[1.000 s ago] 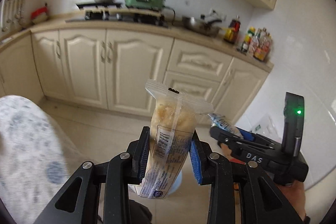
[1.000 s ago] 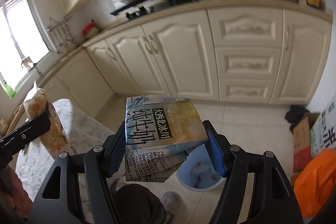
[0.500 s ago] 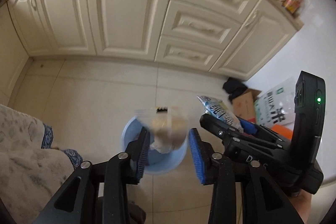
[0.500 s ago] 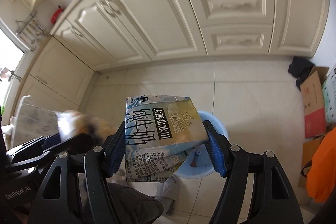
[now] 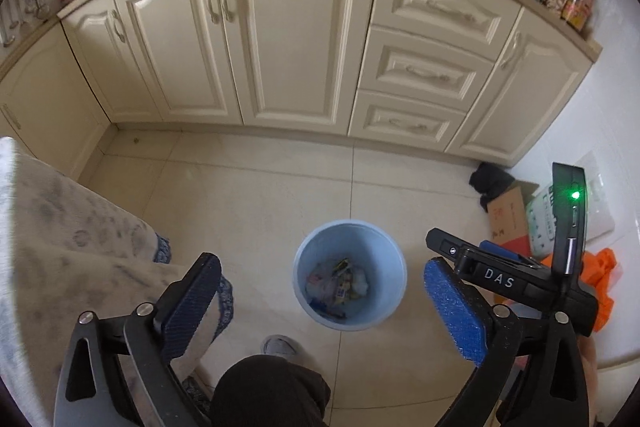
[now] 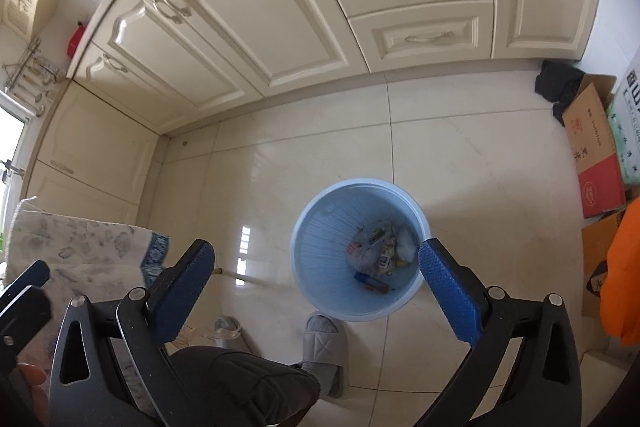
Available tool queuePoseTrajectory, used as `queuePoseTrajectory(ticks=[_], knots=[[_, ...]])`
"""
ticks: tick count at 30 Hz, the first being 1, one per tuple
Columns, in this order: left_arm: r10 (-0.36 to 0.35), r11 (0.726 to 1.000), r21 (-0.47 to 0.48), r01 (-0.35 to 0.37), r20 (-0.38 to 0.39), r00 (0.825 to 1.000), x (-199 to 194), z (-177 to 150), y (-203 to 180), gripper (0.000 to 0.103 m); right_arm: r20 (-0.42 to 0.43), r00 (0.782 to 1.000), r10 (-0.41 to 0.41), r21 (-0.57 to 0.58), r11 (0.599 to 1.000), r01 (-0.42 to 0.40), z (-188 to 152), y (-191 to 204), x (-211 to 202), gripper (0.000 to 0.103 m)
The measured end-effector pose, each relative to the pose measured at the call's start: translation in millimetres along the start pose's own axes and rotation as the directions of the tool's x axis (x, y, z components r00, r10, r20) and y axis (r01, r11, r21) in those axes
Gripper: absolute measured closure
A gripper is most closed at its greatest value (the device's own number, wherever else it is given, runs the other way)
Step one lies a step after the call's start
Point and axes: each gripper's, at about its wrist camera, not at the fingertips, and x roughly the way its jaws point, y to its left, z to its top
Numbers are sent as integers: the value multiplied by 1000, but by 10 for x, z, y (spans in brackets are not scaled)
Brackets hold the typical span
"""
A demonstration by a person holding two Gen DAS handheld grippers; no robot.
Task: Collect trash
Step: 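Carry the bread bag and milk carton toward the blue bucket on the floor, then move both open tools back over the trash pile on the table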
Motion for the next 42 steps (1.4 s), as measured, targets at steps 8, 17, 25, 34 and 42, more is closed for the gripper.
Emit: queuePoseTrajectory(ticks=[8,17,25,34,42], knots=[[-1,1000,-30,7,194,981,-1056,-151,186,1,122,991,53,-76,996,-44,-22,622,-712,0],[97,988,-146,-43,388,917,-2367,-959,805,1,237,949,210,-289,948,-137,-290,1850,-1566,0],[240,948,-302,-104,460,855,-3400,-2329,1512,1,222,909,353,-508,838,-201,-818,2995,-1991,0],[441,857,-471,-210,458,772,-4088,-3399,1913,1,147,874,462,-683,687,-249,-1487,4062,-2154,0],[608,737,-595,-320,380,697,-4166,-3860,2199,1,82,877,473,-775,583,-242,-1905,4748,-1964,0]])
